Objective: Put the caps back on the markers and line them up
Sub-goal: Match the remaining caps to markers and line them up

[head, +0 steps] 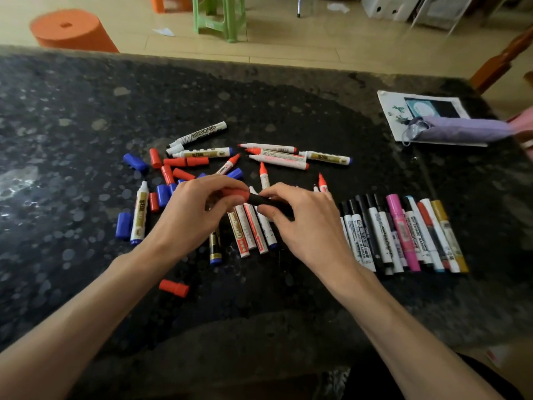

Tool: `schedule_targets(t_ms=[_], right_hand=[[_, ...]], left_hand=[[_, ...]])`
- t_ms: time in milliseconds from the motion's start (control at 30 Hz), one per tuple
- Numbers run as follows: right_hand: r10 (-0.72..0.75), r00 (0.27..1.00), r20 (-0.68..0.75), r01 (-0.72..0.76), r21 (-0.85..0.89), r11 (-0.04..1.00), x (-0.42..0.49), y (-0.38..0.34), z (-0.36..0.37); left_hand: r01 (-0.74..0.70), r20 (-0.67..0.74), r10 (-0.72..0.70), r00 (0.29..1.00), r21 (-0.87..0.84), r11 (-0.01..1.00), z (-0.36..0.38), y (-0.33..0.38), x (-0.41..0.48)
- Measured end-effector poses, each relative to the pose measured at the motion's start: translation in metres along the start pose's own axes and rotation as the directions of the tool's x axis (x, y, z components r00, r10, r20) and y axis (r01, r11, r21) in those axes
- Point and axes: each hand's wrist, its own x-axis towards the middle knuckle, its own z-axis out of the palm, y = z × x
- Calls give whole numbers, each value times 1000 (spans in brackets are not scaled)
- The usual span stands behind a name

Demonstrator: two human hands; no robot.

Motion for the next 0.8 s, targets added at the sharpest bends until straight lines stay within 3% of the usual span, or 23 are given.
schedule_targets(t_ms=[133,233,367,533,800], right_hand=[[171,983,-60,-171,-2,985,7,21,-17],[411,906,-100,-410,35,912,9,48,-44],[569,819,-68,-572,-21,820,-6,82,-67],[639,770,-2,-635,-112,765,-24,95,-67],[603,794,76,-572,-243,784,-33,91,-59]], left_hand=[[26,-25,-28,999,-88,996,2,5,5],[28,-78,-33,996,-54,998,4,7,8],[-34,-28,36,999,53,998,13,13,6],[-51,-11,52,999,70,996,22,18,9],[-35,0,35,999,82,996,27,22,8]])
